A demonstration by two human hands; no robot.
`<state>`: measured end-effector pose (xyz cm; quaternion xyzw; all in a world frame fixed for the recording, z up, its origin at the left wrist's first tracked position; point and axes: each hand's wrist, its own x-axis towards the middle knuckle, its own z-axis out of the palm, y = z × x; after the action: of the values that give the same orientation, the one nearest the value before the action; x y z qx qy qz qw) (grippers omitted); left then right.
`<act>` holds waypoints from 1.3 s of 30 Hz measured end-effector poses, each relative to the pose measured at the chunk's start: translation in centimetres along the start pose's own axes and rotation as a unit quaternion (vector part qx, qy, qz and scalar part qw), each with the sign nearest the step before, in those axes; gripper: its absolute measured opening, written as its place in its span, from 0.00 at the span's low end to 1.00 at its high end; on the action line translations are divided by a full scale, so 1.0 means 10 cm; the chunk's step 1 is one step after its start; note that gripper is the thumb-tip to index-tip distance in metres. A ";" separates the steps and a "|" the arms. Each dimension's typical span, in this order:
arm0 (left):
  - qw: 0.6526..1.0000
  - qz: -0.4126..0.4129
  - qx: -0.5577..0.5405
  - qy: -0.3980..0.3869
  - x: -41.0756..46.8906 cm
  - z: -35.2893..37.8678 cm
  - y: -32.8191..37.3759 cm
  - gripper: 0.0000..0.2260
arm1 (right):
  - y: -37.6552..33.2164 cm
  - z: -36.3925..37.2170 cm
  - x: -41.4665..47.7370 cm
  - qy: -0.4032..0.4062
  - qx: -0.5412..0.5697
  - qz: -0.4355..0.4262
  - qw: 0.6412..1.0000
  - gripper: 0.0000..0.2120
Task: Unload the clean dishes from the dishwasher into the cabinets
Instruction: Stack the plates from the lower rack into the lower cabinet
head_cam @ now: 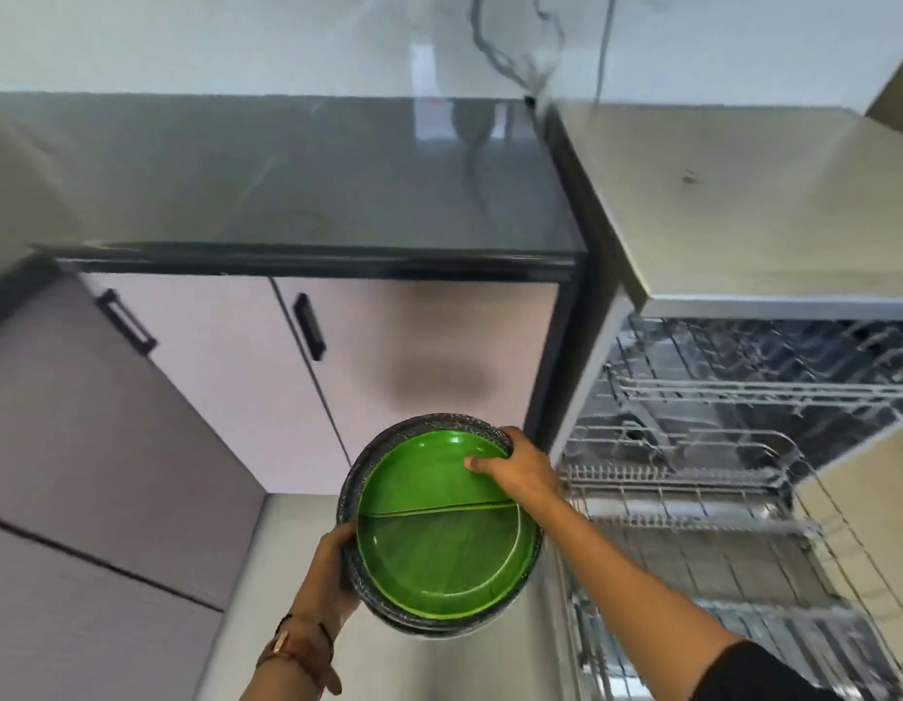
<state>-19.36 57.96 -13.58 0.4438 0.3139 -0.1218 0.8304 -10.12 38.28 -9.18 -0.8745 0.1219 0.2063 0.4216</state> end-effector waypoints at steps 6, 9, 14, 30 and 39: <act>0.995 0.052 -0.062 0.058 -0.22 -0.65 0.58 0.28 | -0.94 0.49 0.04 -0.053 0.004 -0.051 0.997 0.40; 0.992 0.061 -0.068 0.087 -0.24 -1.04 0.81 0.28 | -1.43 0.69 0.13 0.019 0.031 -0.087 0.996 0.33; 0.991 0.063 -0.072 0.096 -0.24 -1.50 1.05 0.29 | -2.17 0.97 0.28 0.006 0.038 -0.182 0.983 0.28; 0.985 0.047 -0.131 0.103 -0.18 -2.21 1.17 0.28 | -2.50 1.40 0.53 -0.014 0.169 -0.080 0.982 0.21; 0.978 0.078 -0.149 0.126 -0.40 -2.31 1.15 0.29 | -1.98 1.46 0.23 0.049 0.070 -0.216 0.973 0.22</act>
<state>-26.47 83.07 -12.86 0.3497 0.3954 0.0489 0.8479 -4.24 61.84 -4.80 -0.8575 -0.0352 0.0585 0.5100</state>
